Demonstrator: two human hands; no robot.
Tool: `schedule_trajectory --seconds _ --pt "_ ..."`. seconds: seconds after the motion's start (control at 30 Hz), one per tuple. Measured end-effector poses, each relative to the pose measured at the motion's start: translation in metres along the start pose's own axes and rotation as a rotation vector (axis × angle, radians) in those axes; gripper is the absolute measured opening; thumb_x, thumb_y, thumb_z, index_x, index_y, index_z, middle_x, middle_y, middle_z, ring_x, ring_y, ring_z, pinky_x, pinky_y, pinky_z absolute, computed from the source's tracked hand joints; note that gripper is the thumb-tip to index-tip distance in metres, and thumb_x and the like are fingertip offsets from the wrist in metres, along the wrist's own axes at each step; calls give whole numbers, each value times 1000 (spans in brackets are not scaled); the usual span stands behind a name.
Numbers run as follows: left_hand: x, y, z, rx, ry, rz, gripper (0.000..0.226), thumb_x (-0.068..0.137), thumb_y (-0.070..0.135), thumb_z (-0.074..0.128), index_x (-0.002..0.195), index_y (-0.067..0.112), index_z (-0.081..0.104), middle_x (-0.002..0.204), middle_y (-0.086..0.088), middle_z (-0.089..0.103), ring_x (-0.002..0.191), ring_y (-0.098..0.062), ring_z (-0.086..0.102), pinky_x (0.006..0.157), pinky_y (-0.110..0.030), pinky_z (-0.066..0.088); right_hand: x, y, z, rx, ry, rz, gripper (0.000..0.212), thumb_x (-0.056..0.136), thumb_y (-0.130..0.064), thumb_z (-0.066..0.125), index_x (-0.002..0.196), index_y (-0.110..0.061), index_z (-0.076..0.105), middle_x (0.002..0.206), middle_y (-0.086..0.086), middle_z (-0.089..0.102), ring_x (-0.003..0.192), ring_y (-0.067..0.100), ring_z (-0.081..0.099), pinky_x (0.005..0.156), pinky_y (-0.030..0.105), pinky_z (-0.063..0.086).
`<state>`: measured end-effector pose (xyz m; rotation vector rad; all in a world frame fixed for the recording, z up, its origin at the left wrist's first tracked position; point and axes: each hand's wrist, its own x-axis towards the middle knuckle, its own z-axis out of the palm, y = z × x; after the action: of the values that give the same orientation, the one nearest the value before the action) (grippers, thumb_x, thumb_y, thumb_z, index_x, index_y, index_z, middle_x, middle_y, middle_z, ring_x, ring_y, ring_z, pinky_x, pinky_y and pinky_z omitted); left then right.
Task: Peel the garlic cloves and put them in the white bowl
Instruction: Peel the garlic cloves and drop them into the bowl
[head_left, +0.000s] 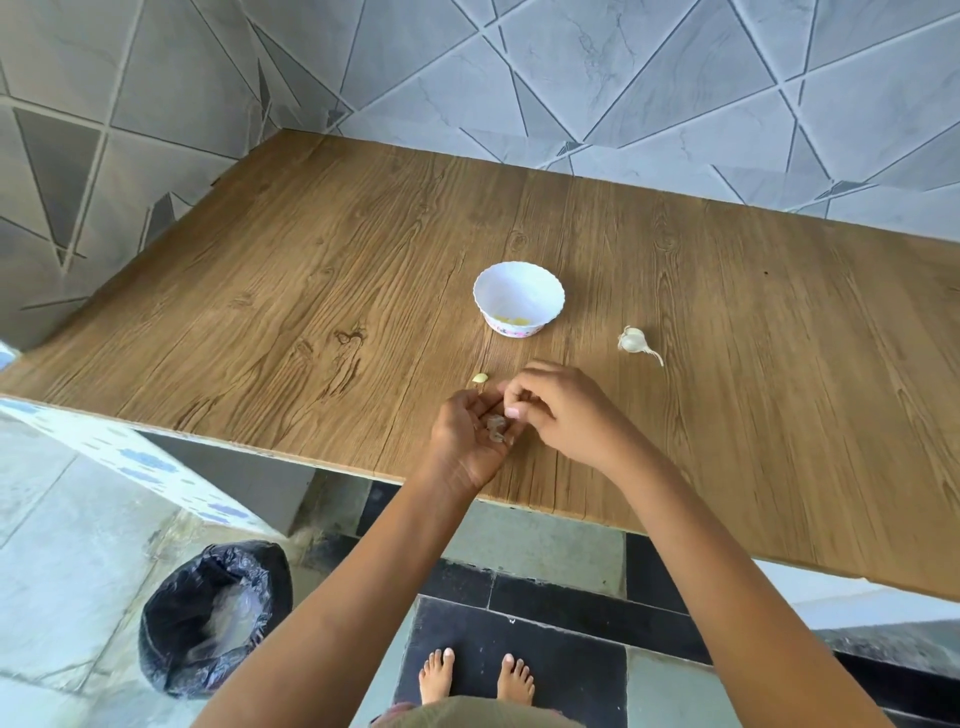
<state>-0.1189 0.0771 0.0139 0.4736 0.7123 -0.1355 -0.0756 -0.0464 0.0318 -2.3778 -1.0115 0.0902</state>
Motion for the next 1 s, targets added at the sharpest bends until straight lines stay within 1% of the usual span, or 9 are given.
schedule_trajectory --seconds 0.1,0.2,0.27,0.3,0.4,0.53,0.67,0.8,1.0 --pt "2 -4 9 23 6 -15 39 101 20 30 78 3 57 53 -7 61 60 -17 53 62 -26 41 5 0 4 -223 94 -106 6 74 -7 74 75 -13 72 84 1 59 84 20 47 73 28 36" --pt "5 -6 15 25 -22 -9 47 101 21 30 71 1 61 57 -13 63 52 -19 60 63 -27 40 1 0 2 -224 258 -31 17 60 -14 82 63 -17 65 82 -2 57 84 21 50 72 31 38" --pt "7 -7 17 30 -45 -12 55 102 22 28 67 -1 65 69 -18 66 63 -22 60 67 -29 43 -5 4 -3 -147 334 22 16 64 -18 81 66 -17 65 88 -3 59 87 19 51 74 33 41" --pt "7 -8 16 28 -54 -21 53 102 23 28 74 -3 65 78 -19 66 71 -23 60 71 -31 46 -10 8 -5 -76 350 47 12 69 -18 79 72 -16 68 91 -3 60 88 18 53 75 32 43" --pt "6 -8 15 6 -80 -47 45 102 23 29 88 -6 61 92 -20 63 87 -27 61 84 -35 49 -34 32 -10 56 243 97 13 84 -12 68 97 -13 72 96 -3 64 89 16 60 78 33 50" --pt "8 -13 13 17 -69 -77 44 101 21 29 88 -7 61 94 -21 62 90 -29 60 87 -37 48 -58 47 4 -97 -37 191 28 88 -23 63 116 -22 66 105 -7 59 96 11 53 79 26 45" --pt "9 -18 12 16 -65 -94 45 101 21 27 91 -7 61 96 -21 62 92 -29 59 94 -36 44 -62 44 11 -123 -16 156 30 86 -28 65 115 -25 67 102 -7 57 89 7 50 76 26 46" --pt "9 -18 11 11 -62 -93 46 100 21 26 91 -7 61 98 -21 62 94 -29 59 93 -37 45 -73 47 8 -200 7 55 20 82 -26 69 102 -23 73 93 -6 61 87 13 52 72 24 40" --pt "7 -18 13 11 -75 -82 46 101 21 26 89 -7 61 97 -21 62 92 -30 59 93 -37 45 -75 45 10 -197 112 118 23 78 -25 74 99 -17 73 91 -4 65 86 14 56 69 23 38"
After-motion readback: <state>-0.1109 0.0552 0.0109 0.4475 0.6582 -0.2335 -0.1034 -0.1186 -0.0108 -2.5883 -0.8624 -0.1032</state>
